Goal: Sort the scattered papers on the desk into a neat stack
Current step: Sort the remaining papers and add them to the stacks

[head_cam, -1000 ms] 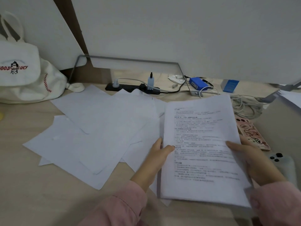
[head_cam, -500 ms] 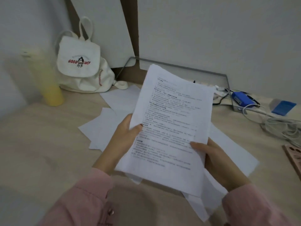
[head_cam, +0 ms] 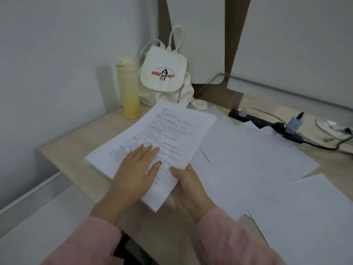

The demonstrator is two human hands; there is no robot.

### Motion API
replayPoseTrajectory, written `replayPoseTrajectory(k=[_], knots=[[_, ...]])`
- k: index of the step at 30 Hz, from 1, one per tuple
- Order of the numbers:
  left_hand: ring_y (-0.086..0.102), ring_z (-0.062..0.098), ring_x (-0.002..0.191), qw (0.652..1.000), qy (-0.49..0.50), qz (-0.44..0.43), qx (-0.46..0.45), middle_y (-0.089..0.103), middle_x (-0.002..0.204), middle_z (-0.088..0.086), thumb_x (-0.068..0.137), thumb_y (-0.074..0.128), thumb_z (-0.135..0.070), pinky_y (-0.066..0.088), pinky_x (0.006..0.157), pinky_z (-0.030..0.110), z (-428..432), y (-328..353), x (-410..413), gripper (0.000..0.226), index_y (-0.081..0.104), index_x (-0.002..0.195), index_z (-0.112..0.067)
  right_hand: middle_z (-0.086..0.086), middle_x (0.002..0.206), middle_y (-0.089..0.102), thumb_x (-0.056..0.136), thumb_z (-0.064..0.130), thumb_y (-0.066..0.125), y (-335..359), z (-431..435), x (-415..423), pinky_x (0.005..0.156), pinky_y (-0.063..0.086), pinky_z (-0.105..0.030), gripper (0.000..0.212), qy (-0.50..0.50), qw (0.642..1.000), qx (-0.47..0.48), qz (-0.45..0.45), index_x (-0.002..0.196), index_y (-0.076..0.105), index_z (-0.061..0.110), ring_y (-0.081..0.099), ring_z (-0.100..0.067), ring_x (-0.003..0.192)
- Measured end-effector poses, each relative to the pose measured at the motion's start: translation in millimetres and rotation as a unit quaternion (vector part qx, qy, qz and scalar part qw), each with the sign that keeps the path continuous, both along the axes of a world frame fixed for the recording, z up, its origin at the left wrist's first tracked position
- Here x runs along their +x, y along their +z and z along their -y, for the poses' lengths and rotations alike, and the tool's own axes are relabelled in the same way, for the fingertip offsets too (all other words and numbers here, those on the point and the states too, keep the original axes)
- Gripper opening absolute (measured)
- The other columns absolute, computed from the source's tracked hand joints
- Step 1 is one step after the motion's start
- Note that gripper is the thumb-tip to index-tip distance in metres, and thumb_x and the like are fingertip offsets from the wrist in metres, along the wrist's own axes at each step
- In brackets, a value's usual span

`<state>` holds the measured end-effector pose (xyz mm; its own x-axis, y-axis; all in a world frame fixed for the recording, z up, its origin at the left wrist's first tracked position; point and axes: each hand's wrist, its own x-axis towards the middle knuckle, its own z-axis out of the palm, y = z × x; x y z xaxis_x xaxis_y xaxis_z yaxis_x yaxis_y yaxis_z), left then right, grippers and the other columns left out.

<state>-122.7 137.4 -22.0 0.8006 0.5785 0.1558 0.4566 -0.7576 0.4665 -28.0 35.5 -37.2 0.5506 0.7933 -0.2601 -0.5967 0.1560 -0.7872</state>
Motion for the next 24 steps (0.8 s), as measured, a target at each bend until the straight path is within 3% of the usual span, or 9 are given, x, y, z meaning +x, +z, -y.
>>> replayPoseTrajectory(k=[4,8,10,12,14,16,18,20,24], knots=[[0.006,0.003,0.144,0.998,0.019,-0.024,-0.046,0.016,0.155,-0.014,0.08,0.011,-0.058,-0.002,0.115,0.023,2,-31,-6,0.07,0.024,0.144,-0.034,-0.013,0.12,0.065,0.094,-0.003,0.039,-8,-26,-13,0.079,0.058,-0.033,0.038,0.043,0.998,0.001,-0.051,0.127,0.053,0.01,0.065,-0.023,0.104],[-0.004,-0.002,0.141,0.997,0.031,-0.058,-0.038,0.004,0.156,-0.016,0.054,-0.021,-0.084,-0.007,0.113,0.023,-7,-54,-13,0.106,0.01,0.145,-0.039,-0.011,0.124,0.063,0.095,0.005,0.04,-18,-29,-11,0.086,0.055,-0.034,0.037,0.097,0.993,-0.063,-0.018,0.13,0.049,0.012,0.063,-0.024,0.11],[-0.01,-0.006,0.134,0.997,0.035,-0.074,-0.008,0.0,0.157,-0.014,0.049,-0.034,-0.081,-0.01,0.112,0.023,-13,-62,-15,0.111,0.002,0.145,-0.039,-0.018,0.118,0.065,0.095,0.008,0.042,-12,-25,-5,0.087,0.055,-0.036,0.032,0.118,0.986,-0.115,0.024,0.124,0.053,0.006,0.064,-0.029,0.105],[-0.012,-0.005,0.133,0.996,0.038,-0.082,0.021,-0.001,0.157,-0.012,0.05,-0.038,-0.076,-0.012,0.111,0.023,-18,-68,-17,0.107,-0.003,0.143,-0.037,-0.017,0.102,0.07,0.092,0.006,0.045,-6,-15,7,0.081,0.056,-0.031,0.023,0.09,0.964,-0.193,0.16,0.106,0.062,0.006,0.068,-0.026,0.09],[-0.012,-0.003,0.134,0.995,0.043,-0.082,0.032,-0.001,0.157,-0.01,0.054,-0.037,-0.075,-0.013,0.111,0.024,-21,-72,-17,0.102,-0.004,0.142,-0.036,-0.01,0.102,0.069,0.091,0.007,0.045,-5,0,32,0.086,0.052,-0.027,0.022,-0.013,0.88,-0.271,0.39,0.101,0.064,0.011,0.064,-0.019,0.091],[-0.011,-0.001,0.135,0.995,0.044,-0.081,0.034,-0.001,0.156,-0.01,0.057,-0.035,-0.075,-0.013,0.112,0.024,-23,-74,-15,0.099,-0.004,0.141,-0.036,-0.009,0.126,0.058,0.093,0.017,0.047,-8,15,64,0.1,0.037,-0.026,0.028,-0.06,0.739,-0.338,0.58,0.118,0.058,0.016,0.051,-0.021,0.116],[-0.011,-0.001,0.136,0.995,0.043,-0.08,0.037,-0.002,0.155,-0.01,0.058,-0.034,-0.075,-0.012,0.112,0.024,-23,-76,-15,0.098,-0.002,0.142,-0.036,-0.012,0.151,0.028,0.094,0.038,0.044,-17,28,92,0.115,0.015,-0.036,0.05,-0.007,0.628,-0.432,0.648,0.14,0.037,0.022,0.022,-0.028,0.14],[-0.009,-0.001,0.136,0.995,0.047,-0.077,0.042,-0.002,0.154,-0.011,0.059,-0.033,-0.075,-0.011,0.112,0.024,-23,-77,-15,0.098,-0.001,0.142,-0.036,-0.01,0.158,0.005,0.092,0.055,0.032,-29,41,105,0.117,0.0,-0.045,0.063,0.063,0.575,-0.502,0.643,0.147,0.016,0.028,0.001,-0.027,0.146],[0.004,0.007,0.141,0.994,0.048,-0.077,0.054,0.011,0.155,-0.006,0.068,-0.026,-0.074,-0.009,0.112,0.023,-25,-80,-16,0.096,0.013,0.144,-0.031,-0.005,0.159,-0.002,0.088,0.066,0.018,-43,68,106,0.118,-0.004,-0.044,0.07,0.086,0.559,-0.506,0.651,0.148,0.005,0.033,-0.005,-0.022,0.146]])
